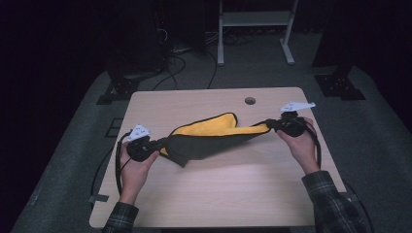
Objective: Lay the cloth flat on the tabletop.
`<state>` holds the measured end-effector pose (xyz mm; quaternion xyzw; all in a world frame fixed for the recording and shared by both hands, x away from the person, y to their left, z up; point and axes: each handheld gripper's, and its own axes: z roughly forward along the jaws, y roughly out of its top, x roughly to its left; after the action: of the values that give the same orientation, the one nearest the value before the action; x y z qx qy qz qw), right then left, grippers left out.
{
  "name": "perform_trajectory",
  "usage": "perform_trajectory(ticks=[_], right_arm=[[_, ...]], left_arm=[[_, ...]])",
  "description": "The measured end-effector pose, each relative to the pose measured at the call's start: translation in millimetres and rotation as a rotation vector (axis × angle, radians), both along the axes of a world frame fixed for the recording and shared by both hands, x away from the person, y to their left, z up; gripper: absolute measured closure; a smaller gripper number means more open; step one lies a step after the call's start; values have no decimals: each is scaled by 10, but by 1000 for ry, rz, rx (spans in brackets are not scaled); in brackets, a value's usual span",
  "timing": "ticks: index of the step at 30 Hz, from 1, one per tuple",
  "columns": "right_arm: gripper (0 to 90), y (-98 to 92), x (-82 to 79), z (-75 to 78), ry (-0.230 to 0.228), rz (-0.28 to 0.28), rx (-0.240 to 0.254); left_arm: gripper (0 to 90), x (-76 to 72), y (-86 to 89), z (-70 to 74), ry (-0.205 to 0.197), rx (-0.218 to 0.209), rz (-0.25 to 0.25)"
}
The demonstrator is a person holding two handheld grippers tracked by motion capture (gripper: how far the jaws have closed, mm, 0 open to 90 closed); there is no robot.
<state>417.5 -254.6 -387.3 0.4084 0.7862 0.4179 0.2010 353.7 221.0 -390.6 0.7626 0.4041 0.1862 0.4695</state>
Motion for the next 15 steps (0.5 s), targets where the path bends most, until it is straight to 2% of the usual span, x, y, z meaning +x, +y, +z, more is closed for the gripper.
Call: perform_trajectory(ticks=[7, 10, 15], right_arm=[[859, -249, -294, 258, -77, -25, 23], [860, -306, -404, 396, -120, -32, 31], [860, -364, -579, 682, -205, -42, 71]], left_arm=[[856, 70, -142, 224, -50, -16, -26], [857, 104, -192, 377, -86, -27, -30], [856, 103, -221, 676, -153, -44, -32]])
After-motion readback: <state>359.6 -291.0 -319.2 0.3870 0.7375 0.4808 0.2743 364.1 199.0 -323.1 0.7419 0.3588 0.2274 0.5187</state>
